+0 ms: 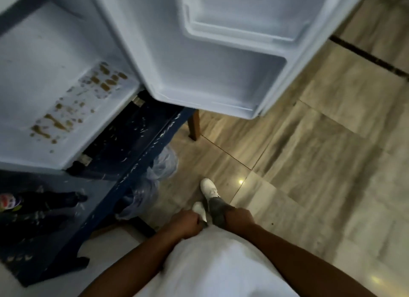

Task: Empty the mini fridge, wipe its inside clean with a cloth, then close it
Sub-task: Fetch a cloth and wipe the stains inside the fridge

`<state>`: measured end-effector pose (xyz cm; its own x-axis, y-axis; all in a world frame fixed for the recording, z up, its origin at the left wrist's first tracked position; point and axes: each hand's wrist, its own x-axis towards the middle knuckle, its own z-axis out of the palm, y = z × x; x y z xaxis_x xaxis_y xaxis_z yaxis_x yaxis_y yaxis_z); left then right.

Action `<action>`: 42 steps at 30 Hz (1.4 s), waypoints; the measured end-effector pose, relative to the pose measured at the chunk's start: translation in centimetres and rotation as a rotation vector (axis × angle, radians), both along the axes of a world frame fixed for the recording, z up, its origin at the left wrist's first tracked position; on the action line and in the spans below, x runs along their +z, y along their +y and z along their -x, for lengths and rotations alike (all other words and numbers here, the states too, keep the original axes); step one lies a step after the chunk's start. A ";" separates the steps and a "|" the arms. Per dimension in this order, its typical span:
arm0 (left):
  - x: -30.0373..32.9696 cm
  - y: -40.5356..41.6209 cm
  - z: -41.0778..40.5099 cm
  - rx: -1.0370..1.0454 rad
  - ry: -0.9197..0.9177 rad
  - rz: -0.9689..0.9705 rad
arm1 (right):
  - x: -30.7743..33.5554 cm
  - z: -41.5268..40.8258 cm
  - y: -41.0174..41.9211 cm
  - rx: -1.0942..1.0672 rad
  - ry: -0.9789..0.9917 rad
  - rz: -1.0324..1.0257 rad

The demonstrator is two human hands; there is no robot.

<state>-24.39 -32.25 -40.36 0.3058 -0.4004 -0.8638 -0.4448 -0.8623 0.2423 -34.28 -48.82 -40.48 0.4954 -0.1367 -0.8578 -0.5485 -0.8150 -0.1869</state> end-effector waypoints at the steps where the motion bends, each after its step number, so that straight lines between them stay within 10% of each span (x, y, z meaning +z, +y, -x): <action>1: 0.2 -0.3 0.3 -0.041 -0.007 0.015 | 0.1 0.8 0.1 -0.039 0.000 0.015; 26: 0.5 -34.4 9.2 -0.600 -0.298 0.099 | -1.3 17.7 -27.4 -0.367 -0.118 0.018; 42: -1.5 -56.0 -5.1 -0.406 -0.207 0.153 | -0.6 1.6 -52.4 -0.176 -0.137 0.144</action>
